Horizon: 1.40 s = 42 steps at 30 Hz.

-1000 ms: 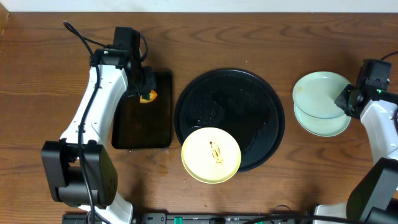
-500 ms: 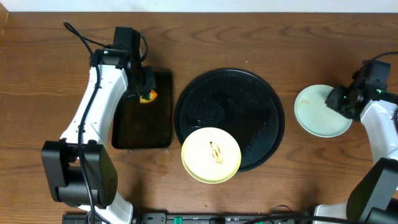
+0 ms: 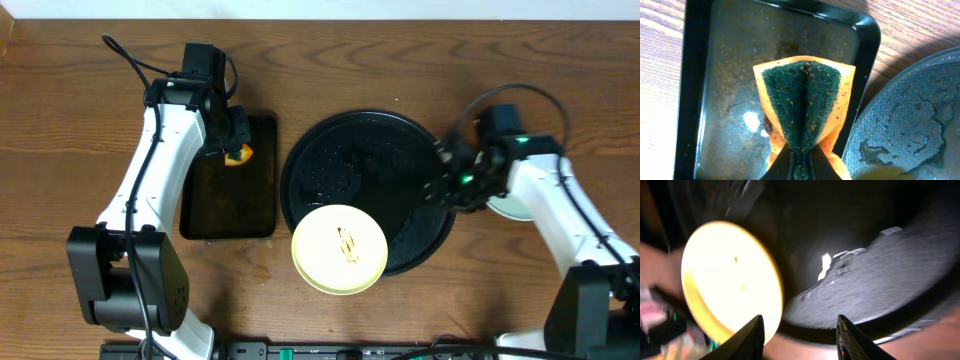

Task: Clean dirty plates on tray and stack at the side
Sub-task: 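Move the right gripper back to the yellow plate rim and grip it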

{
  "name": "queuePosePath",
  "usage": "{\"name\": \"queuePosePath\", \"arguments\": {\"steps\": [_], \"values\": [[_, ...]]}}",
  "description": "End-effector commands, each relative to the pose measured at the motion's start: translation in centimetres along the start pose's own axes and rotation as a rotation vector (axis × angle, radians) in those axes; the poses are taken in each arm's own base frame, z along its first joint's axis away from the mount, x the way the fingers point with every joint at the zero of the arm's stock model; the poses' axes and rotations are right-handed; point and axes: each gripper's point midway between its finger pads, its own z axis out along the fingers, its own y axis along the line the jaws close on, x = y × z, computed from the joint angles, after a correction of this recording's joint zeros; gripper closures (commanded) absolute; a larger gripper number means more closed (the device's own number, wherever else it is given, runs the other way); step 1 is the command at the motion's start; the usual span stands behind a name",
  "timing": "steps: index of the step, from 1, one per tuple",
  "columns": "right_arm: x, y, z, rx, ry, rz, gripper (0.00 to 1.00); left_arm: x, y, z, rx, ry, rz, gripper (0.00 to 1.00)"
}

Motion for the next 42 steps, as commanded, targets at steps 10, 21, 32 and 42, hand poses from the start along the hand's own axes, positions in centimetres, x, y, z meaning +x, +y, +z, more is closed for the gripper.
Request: {"name": "queuePosePath", "arguments": {"steps": [10, 21, 32, 42], "values": [[8.5, 3.1, 6.9, 0.012, 0.232, -0.023, 0.57, -0.1, 0.2, 0.0, -0.008, -0.003, 0.013, 0.92], [8.0, 0.8, 9.6, 0.169, 0.119, 0.069, 0.83, -0.1, 0.2, 0.0, -0.008, -0.003, 0.013, 0.92], [1.3, 1.1, 9.4, 0.195, -0.163, -0.024, 0.99, -0.1, 0.0, 0.0, 0.003, 0.001, 0.013, 0.92], [-4.5, -0.3, 7.2, 0.338, -0.446, -0.056, 0.99, 1.1, -3.1, -0.2, 0.154, 0.056, 0.032, 0.92]]}}
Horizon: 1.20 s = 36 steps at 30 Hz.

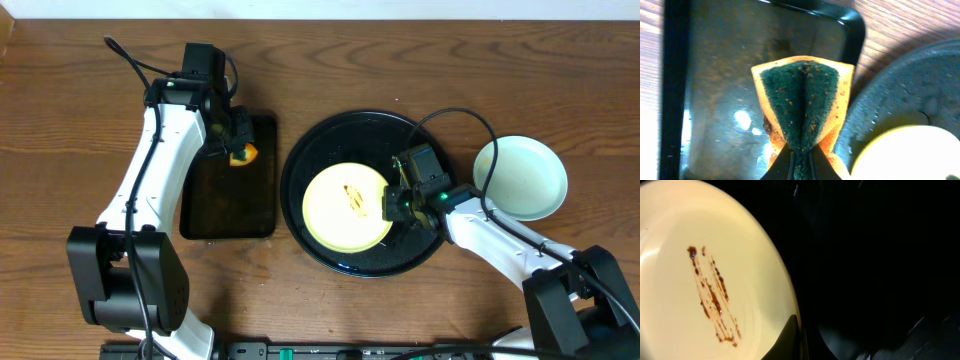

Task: Clean dirty plates on tray and stack at the side
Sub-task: 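Move the right gripper back to the yellow plate rim and grip it, then bring the sponge in the left gripper over the yellow plate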

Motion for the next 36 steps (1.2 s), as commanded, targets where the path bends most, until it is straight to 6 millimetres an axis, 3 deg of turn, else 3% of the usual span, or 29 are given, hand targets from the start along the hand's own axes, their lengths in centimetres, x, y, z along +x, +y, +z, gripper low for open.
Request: {"name": "queuePosePath", "arguments": {"steps": [1, 10, 17, 28, 36], "values": [[-1.8, -1.2, -0.3, 0.099, -0.1, -0.003, 0.99, 1.0, -2.6, -0.1, 0.106, 0.041, 0.04, 0.92], [-1.9, -1.7, -0.4, 0.123, -0.109, -0.004, 0.99, 4.1, -8.6, 0.9, 0.159, 0.083, 0.206, 0.92], [-1.4, -1.9, -0.4, 0.131, -0.086, -0.004, 0.99, 9.0, -14.2, 3.9, 0.227, 0.169, 0.318, 0.92], [-1.2, -2.0, -0.3, 0.135, -0.078, -0.004, 0.99, 14.0, -18.3, 7.0, 0.295, 0.282, 0.424, 0.92], [-1.1, -2.0, -0.3, 0.138, -0.074, -0.004, 0.99, 15.6, -19.6, 7.5, 0.319, 0.304, 0.465, 0.92]]}}
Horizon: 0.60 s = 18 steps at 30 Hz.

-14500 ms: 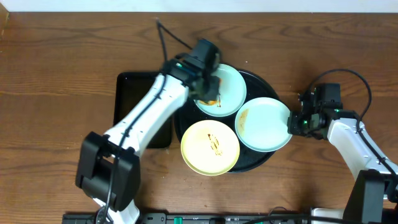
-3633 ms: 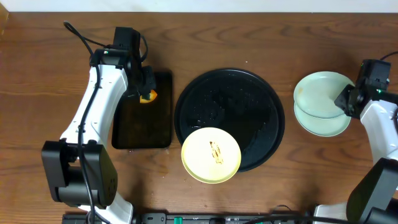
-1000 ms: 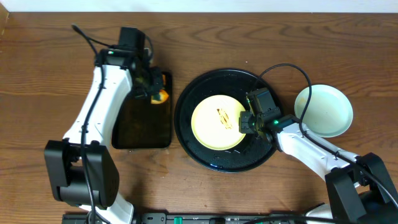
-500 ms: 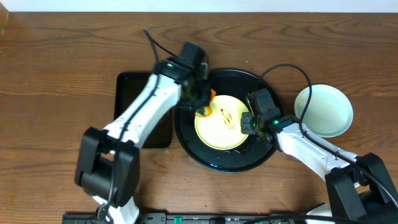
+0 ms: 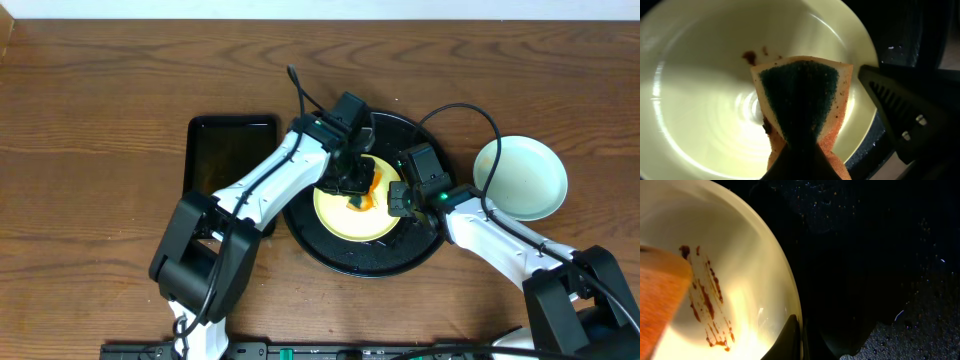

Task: Clean dirty plates on tray and stack at the side
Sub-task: 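Bring the sponge in the left gripper over the yellow plate, then scrub the yellow plate with the sponge while right gripper holds it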

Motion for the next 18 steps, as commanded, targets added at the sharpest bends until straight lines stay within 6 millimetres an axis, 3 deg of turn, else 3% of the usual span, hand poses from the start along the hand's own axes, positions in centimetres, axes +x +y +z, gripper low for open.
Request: {"name": "queuePosePath", "arguments": {"steps": [1, 18], "values": [[0.0, -0.1, -0.2, 0.02, -0.012, -0.005, 0.99, 0.8, -0.9, 1.0, 0.052, 0.038, 0.012, 0.92], [0.1, -0.1, -0.2, 0.021, -0.009, -0.005, 0.99, 2.1, -2.2, 3.9, 0.168, 0.131, -0.019, 0.92]]}}
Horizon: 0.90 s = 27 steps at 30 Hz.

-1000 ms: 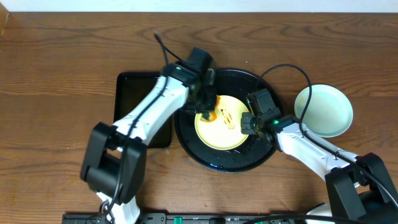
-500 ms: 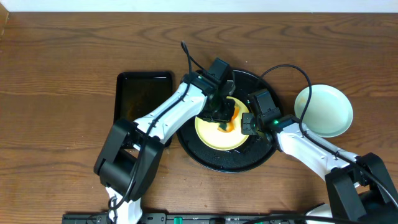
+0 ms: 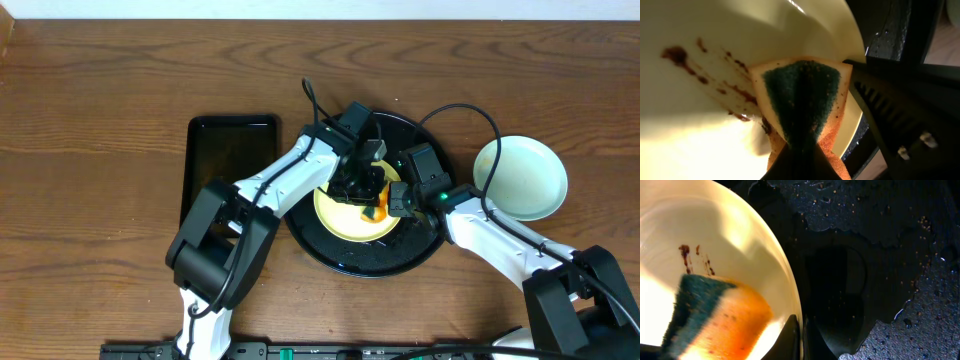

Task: Clean dirty plates on tray and stack at the side
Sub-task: 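Scrub the yellow plate with the sponge while right gripper holds it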

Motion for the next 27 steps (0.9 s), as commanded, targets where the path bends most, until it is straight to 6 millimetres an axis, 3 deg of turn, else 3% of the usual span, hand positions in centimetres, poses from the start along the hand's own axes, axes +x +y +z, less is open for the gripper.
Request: {"name": "queuePosePath", "arguments": {"steps": [1, 5, 13, 18, 21, 27], "values": [[0.0, -0.1, -0.2, 0.019, -0.012, -0.004, 0.99, 1.0, -0.3, 1.0, 0.032, 0.047, -0.014, 0.93], [0.2, -0.1, -0.2, 0.023, -0.005, -0.005, 0.99, 0.7, 0.8, 1.4, -0.019, 0.036, -0.018, 0.93], [1.7, -0.9, -0.3, 0.055, 0.057, -0.006, 0.99, -2.8, 7.6, -0.2, -0.372, -0.159, -0.096, 0.93], [2.5, -1.4, -0.4, 0.073, 0.092, -0.008, 0.99, -4.3, 8.8, -1.0, -0.389, -0.218, -0.117, 0.92], [2.5, -1.4, -0.4, 0.073, 0.091, -0.008, 0.99, -4.1, 7.9, -0.9, -0.336, -0.194, -0.086, 0.92], [2.4, -1.3, -0.3, 0.071, 0.088, -0.008, 0.99, -1.6, 2.6, -1.1, -0.151, -0.098, 0.024, 0.93]]}}
